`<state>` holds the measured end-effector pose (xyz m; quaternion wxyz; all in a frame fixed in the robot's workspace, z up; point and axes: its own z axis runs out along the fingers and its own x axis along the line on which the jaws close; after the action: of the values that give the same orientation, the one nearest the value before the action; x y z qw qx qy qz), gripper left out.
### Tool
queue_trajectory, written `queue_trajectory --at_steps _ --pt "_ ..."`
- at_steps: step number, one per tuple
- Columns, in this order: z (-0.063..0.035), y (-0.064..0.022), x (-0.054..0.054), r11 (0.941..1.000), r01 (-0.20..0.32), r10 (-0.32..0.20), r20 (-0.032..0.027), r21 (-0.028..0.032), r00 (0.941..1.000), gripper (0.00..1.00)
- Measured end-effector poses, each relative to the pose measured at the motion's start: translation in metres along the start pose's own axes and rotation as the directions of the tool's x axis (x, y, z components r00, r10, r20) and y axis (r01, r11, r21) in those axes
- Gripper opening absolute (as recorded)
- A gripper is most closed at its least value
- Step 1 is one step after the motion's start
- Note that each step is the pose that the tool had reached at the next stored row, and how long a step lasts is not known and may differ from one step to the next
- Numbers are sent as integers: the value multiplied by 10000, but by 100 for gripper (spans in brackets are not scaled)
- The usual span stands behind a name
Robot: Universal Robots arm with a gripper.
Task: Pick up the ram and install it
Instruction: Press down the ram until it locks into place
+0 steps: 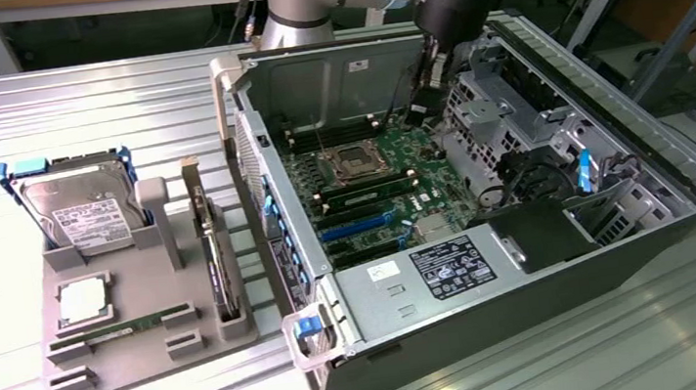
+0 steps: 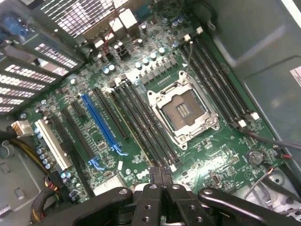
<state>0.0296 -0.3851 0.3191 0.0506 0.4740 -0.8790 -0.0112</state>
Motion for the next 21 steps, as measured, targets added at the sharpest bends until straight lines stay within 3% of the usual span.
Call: queue_trajectory --at_steps 1,3,6,10,16,21 --pt "2 1 -2 9999 -102 101 49 34 9999 10" --pt "2 6 -9 9992 -286 279 237 284 9993 10" --pt "7 9 -16 9980 -527 515 326 364 9981 10" --pt "15 10 -17 9912 -1278 1264 408 337 9911 10" --pt "18 10 -17 9825 -1839 1824 481 308 9821 10" --pt "22 9 -17 9646 -2629 2613 602 204 9634 10"
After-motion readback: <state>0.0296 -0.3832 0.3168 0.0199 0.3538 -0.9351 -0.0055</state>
